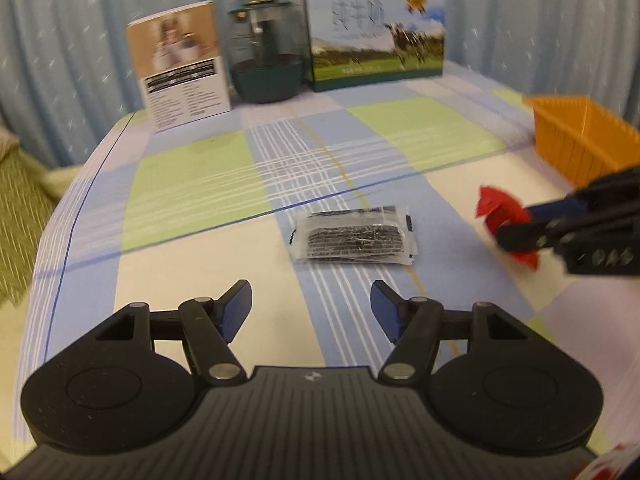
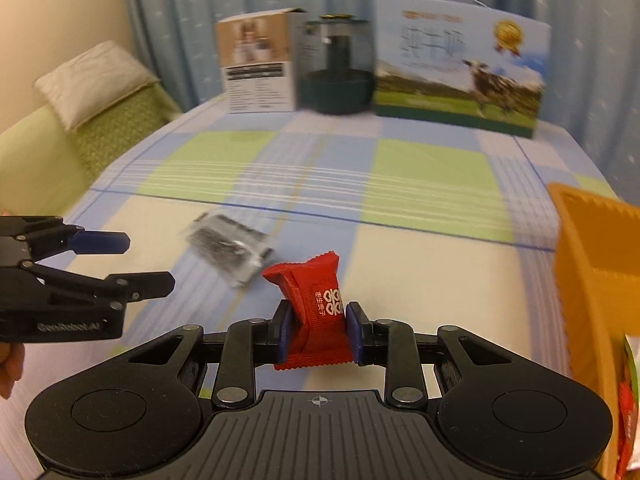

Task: Organize snacks
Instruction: 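Lower the right tool onto the large red-wrapped candy and close it, then grasp the clear packet of dark snack sticks with the left tool while the right tool holds the red candy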

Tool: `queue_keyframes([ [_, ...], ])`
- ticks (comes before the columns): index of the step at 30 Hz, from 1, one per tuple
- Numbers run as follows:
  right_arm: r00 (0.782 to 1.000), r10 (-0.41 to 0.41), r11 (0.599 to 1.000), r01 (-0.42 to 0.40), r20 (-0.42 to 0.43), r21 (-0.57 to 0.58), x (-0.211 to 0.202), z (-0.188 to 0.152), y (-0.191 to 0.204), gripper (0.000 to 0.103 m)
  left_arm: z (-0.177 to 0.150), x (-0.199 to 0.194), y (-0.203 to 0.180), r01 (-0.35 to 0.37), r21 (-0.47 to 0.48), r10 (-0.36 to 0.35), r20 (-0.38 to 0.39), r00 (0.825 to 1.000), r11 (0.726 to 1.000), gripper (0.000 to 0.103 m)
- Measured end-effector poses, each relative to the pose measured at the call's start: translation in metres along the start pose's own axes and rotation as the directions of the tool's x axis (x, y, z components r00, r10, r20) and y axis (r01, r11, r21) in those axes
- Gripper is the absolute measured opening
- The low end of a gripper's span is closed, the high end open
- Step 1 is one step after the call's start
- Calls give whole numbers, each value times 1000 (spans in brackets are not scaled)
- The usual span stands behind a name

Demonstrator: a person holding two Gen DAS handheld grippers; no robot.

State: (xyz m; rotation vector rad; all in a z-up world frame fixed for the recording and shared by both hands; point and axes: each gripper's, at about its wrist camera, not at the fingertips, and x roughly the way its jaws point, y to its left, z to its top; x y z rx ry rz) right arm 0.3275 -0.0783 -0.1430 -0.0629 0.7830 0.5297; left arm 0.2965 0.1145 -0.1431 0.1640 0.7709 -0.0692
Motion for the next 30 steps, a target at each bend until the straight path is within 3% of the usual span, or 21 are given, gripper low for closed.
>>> queue_keyframes([
  [10, 999, -33, 996, 34, -17, 86, 13, 4, -18, 29, 14, 35, -15, -37, 181, 33, 27, 999, 983, 64],
  [16, 999, -35, 993, 37, -19, 112, 17, 4, -24, 29, 25, 48, -25, 0, 295, -18, 57, 998, 955, 67],
  [22, 999, -44, 992, 45, -12, 118, 18, 5, -25, 29, 39, 65, -19, 75, 247, -86, 34, 996, 966, 67],
  [26, 999, -51, 992, 51, -6, 118, 19, 5, -24, 29, 43, 70, -7, 156, 100, -156, -12, 988, 983, 52],
  [30, 998, -57, 991, 57, -2, 122, 20, 6, -23, 29, 42, 67, -5, 156, 62, -155, -22, 988, 986, 38],
])
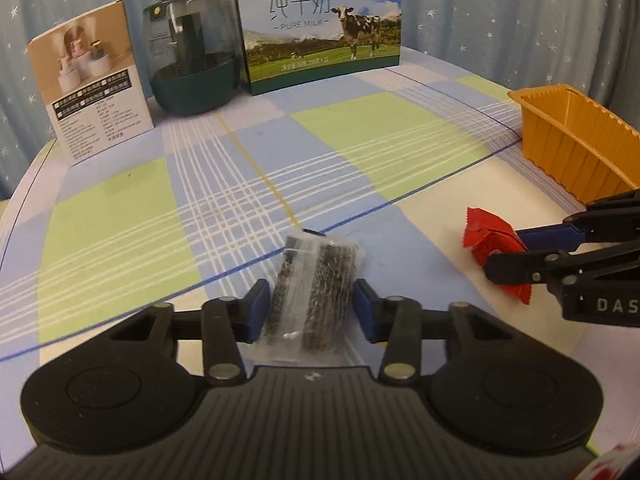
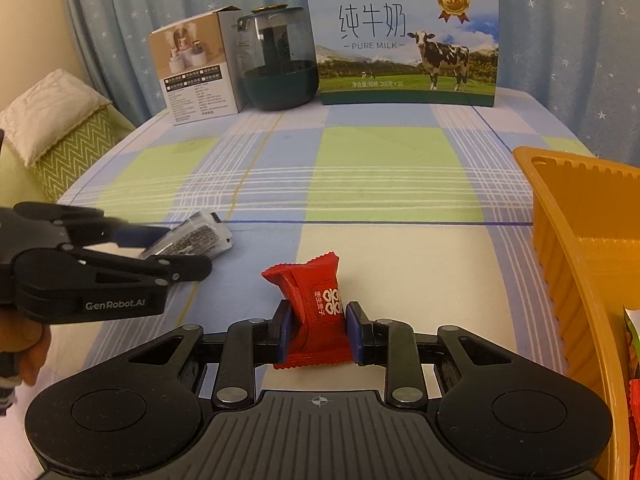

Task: Organize snacks
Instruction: 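Grasp the clear packet of dark snack sticks with the left tool while the right tool holds the red candy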

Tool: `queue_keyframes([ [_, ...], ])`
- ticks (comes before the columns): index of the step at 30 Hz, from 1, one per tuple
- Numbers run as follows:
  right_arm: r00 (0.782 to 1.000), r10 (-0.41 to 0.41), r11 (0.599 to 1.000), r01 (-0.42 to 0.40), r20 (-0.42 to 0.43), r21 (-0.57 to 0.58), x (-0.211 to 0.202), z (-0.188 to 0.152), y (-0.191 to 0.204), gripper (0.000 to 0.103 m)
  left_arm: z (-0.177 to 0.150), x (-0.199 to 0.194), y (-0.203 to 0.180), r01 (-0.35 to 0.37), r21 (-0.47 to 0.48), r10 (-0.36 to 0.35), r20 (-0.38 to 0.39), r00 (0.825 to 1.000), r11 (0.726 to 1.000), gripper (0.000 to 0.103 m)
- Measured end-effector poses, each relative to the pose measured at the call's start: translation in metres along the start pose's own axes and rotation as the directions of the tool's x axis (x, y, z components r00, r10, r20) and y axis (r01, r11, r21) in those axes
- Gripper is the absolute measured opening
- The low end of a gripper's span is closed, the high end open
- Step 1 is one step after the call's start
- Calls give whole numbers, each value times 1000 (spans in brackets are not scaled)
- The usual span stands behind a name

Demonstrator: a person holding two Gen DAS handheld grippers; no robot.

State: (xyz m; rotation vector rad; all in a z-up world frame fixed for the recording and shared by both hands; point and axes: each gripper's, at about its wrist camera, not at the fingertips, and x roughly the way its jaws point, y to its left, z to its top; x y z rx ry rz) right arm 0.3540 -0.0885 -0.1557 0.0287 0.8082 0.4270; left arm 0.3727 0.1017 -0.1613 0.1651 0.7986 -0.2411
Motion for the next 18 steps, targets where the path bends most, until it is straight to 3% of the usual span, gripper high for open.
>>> queue_keyframes([
  [9, 1000, 6, 999, -7, 17, 52, -4, 1, -6, 29, -13, -19, -7, -41, -155, 37, -29, 999, 987, 34],
  [18, 999, 4, 993, -9, 41, 114, -30, -3, -10, 29, -29, -50, -35, -53, -233, 50, -18, 999, 971, 34],
])
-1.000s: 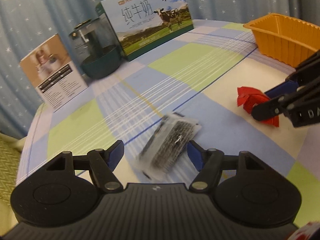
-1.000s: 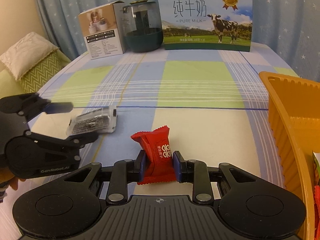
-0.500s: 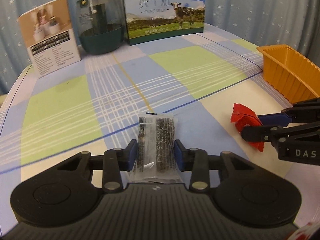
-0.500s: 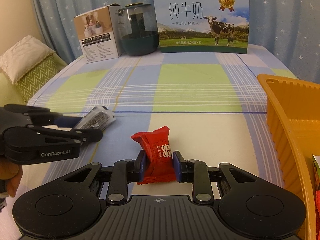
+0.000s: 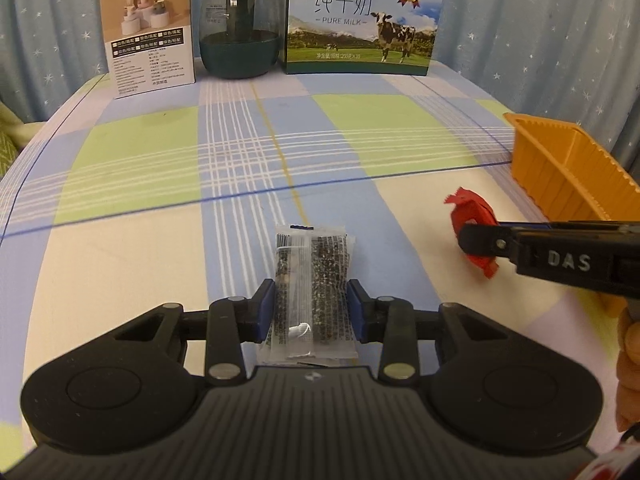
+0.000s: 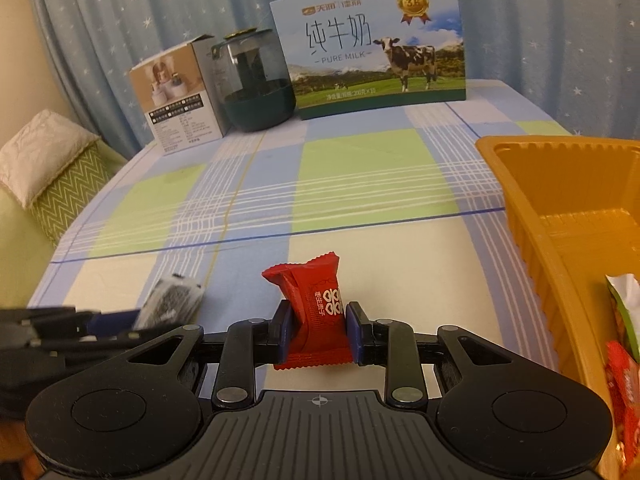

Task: Organize snacks
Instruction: 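Grasp the clear packet of dark snack sticks with the left tool while the right tool holds the red candy, then carry the packet and red candy over the orange tray with both tools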

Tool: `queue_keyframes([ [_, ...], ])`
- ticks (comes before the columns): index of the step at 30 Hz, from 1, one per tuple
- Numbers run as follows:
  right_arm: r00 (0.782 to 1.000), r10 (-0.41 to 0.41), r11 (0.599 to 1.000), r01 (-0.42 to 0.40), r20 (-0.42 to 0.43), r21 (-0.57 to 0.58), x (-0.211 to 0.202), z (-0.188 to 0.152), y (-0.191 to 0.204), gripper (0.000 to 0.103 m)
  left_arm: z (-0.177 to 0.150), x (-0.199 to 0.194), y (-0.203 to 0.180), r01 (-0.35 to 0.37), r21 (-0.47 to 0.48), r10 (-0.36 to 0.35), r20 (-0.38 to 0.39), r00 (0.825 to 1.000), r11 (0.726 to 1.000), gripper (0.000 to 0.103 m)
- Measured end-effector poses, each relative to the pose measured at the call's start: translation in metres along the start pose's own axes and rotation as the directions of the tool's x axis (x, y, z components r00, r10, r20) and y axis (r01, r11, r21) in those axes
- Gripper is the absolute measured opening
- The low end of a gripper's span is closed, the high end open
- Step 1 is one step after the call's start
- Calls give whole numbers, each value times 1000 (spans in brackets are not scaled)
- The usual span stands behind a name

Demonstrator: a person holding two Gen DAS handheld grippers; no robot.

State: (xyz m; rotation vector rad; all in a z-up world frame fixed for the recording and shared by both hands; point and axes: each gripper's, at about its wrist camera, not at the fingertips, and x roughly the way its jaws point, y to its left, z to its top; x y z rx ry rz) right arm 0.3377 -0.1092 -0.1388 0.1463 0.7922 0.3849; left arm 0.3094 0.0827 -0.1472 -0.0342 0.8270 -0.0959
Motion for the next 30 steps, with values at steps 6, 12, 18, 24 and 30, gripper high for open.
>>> queue_keyframes([
  [6, 1000, -2, 1000, 2, 4, 15, -32, -15, 4, 29, -18, -40, -13, -22, -76, 24, 35, 999, 997, 34],
  [12, 1000, 3, 998, -4, 20, 65, -76, -30, 5, 29, -33, -80, -28, -36, -121, 42, 44, 998, 992, 34],
  [18, 999, -7, 997, 3, 50, 84, -126, -36, 9, 29, -38, -122, -49, -37, -143, 47, 68, 997, 989, 34],
  [24, 997, -16, 998, 11, 82, 64, -167, -37, 13, 29, -42, -155, -72, -37, -143, 49, 82, 995, 989, 34],
  [30, 995, -14, 999, 10, 97, 47, -194, -44, 15, 29, -45, -180, -85, -34, -153, 49, 97, 994, 988, 34],
])
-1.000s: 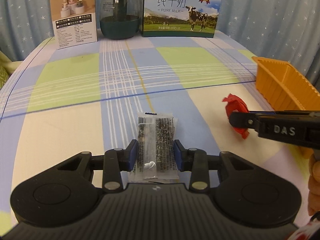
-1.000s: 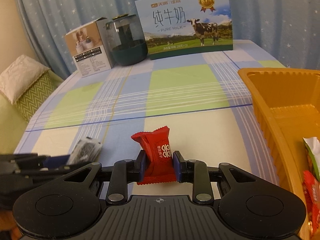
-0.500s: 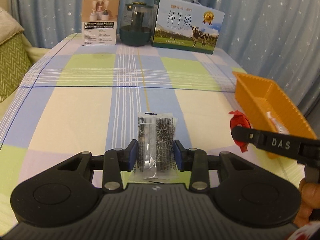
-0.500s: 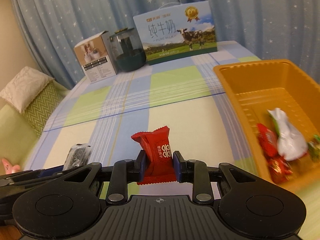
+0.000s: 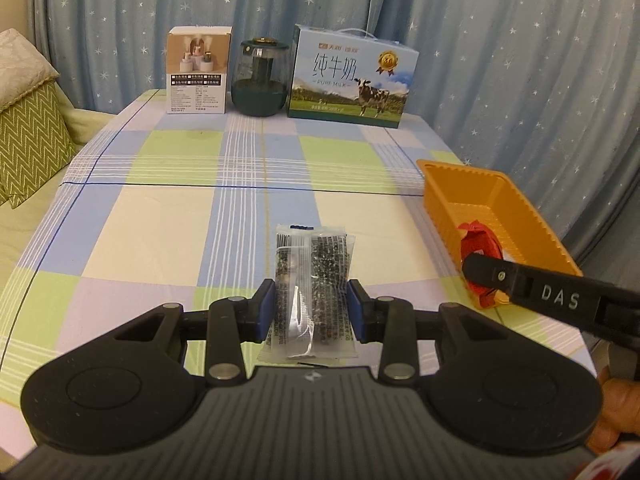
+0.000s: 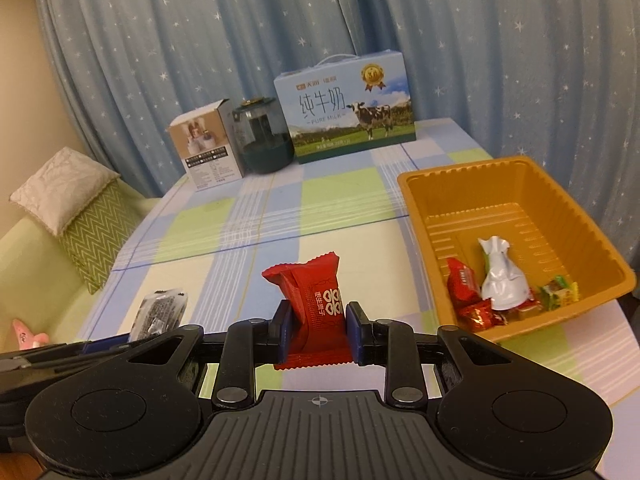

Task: Organize snacks
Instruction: 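Carry the packet and red candy over the orange tray with both tools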

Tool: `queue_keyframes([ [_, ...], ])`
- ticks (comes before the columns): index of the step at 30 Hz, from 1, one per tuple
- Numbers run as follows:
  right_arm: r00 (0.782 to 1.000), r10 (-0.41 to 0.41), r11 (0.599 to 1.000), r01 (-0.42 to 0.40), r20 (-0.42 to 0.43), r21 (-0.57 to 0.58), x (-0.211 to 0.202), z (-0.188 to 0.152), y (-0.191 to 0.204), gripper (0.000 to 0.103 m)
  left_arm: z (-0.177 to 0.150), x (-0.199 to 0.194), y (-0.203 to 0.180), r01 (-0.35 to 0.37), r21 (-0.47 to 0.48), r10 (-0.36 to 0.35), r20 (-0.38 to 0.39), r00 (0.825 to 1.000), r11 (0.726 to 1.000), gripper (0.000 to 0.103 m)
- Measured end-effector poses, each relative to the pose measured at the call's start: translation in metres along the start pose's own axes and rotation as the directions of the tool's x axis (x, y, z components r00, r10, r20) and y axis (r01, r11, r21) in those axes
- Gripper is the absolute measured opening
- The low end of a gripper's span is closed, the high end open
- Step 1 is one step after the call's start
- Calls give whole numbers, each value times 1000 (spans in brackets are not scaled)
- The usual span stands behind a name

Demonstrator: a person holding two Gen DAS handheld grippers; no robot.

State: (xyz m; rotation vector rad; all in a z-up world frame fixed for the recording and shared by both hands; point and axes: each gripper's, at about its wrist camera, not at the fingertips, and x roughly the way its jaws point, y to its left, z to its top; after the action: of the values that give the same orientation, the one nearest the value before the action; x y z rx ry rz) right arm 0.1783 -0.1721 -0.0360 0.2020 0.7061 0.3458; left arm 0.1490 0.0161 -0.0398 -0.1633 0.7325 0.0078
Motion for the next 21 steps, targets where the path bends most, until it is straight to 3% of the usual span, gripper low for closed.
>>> queue_keyframes([
  [21, 999, -39, 999, 39, 26, 1, -46, -14, -26, 29, -3, -25, -41, 48, 34, -48, 14, 999, 998, 34],
])
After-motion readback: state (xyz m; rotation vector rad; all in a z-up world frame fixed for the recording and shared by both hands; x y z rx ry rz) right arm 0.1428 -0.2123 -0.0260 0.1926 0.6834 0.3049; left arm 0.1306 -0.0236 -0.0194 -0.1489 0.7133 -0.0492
